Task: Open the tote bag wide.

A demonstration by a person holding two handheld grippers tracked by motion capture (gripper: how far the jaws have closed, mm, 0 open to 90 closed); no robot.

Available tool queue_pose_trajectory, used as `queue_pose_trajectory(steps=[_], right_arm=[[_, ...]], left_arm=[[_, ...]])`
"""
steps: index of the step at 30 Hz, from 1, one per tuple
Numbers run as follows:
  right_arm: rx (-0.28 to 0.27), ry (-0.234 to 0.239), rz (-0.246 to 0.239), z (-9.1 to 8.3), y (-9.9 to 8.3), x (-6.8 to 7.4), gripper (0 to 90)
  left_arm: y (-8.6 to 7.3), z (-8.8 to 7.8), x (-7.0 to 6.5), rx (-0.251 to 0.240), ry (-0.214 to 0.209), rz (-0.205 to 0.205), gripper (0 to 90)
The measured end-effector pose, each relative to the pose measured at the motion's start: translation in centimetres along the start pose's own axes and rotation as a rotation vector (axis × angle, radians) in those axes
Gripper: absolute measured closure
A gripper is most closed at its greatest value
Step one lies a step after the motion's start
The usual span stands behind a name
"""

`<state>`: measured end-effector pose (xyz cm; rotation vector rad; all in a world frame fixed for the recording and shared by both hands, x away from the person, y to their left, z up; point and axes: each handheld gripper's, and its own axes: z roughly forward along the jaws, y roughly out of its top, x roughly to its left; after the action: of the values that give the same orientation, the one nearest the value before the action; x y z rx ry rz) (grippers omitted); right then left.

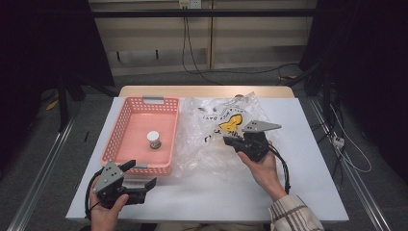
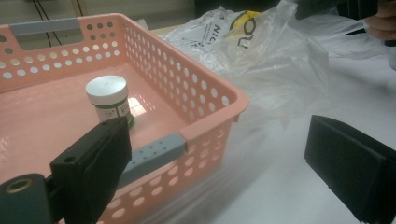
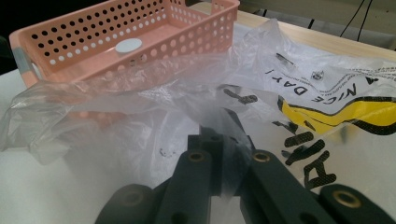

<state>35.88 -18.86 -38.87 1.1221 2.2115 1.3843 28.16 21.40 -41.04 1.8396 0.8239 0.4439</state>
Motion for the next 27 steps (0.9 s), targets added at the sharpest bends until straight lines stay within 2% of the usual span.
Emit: queue_pose_trajectory(steps=[13, 16, 20, 27], right_arm=[[-0.061, 0.001, 0.008, -0.5, 1.8, -0.6, 90.0], [-0.091, -0.001, 0.009, -0.8, 2.5, -0.9, 90.0], [-0.114, 0.003, 0.016, -0.9, 3.2, -1.4, 90.0], [-0.142, 0.005, 0.029, -1.0, 4.2, -2.0, 90.0]], left_arm=[[0.0, 0.0, 0.0, 0.0, 0.001, 0.004, 6.8], [0.0, 0.0, 0.1, 0.002, 0.002, 0.004, 6.9], [-0.1, -0.1, 0.1, -0.003, -0.018, -0.008, 6.7], [-0.3, -0.1, 0.5, 0.001, -0.005, -0.026, 6.6]])
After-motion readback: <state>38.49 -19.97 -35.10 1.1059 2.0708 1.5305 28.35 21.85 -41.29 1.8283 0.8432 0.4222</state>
